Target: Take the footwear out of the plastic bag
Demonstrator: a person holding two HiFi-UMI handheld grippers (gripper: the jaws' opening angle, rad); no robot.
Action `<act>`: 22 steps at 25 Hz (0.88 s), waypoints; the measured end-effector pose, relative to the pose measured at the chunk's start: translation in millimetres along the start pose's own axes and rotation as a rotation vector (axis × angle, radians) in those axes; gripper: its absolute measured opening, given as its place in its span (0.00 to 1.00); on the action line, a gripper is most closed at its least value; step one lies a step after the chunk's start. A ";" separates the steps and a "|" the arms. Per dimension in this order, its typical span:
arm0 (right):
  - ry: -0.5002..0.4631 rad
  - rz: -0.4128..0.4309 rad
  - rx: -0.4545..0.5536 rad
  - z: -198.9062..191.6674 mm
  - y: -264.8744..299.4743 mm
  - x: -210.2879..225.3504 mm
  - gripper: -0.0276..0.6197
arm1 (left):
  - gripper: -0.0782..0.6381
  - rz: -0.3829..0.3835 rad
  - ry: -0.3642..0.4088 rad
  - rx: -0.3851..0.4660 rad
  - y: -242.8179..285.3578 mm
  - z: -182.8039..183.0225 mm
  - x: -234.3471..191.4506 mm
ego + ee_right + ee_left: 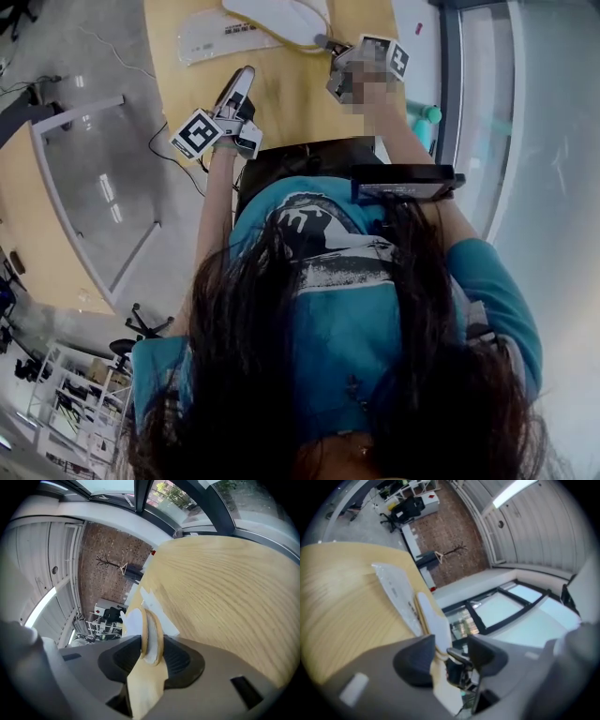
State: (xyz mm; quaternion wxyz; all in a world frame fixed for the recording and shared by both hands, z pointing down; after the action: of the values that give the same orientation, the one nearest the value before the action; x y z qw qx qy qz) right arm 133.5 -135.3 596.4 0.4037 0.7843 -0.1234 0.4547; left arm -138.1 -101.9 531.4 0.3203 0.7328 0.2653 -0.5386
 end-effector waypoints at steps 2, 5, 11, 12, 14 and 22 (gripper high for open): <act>-0.034 -0.025 -0.006 4.7 -3.1 1.2 0.29 | 0.40 -0.003 0.030 -0.002 -2.5 0.0 1.3; -0.133 -0.089 0.011 14.0 -12.9 -4.1 0.35 | 0.40 0.003 0.070 -0.011 -7.4 1.2 1.2; -0.274 -0.173 0.134 0.3 -55.8 -37.7 0.35 | 0.34 -0.027 0.080 0.006 -51.5 5.8 -0.9; -0.294 -0.176 0.155 -1.7 -63.2 -44.3 0.35 | 0.34 -0.028 0.088 0.013 -56.3 8.9 -0.5; -0.324 -0.175 0.197 -6.5 -76.5 -56.6 0.35 | 0.33 -0.019 0.126 0.015 -64.0 15.2 0.3; -0.398 -0.173 0.259 -37.6 -119.3 -71.4 0.35 | 0.22 -0.004 0.299 0.009 -82.2 9.1 -2.6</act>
State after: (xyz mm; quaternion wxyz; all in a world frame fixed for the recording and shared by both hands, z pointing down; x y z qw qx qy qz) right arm 137.5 -42.9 486.0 0.3050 0.9112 -0.0733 0.2670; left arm -204.8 -55.1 516.8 0.2728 0.8058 0.3090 -0.4252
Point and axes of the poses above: the fingertips, and each gripper's own axes: y forward along the fingers, x to its right, z out of its top, the point moved 7 cm from there along -y, backward along the fingers, and after that the axes turned 8 degrees about -y, right-handed, at the moved point
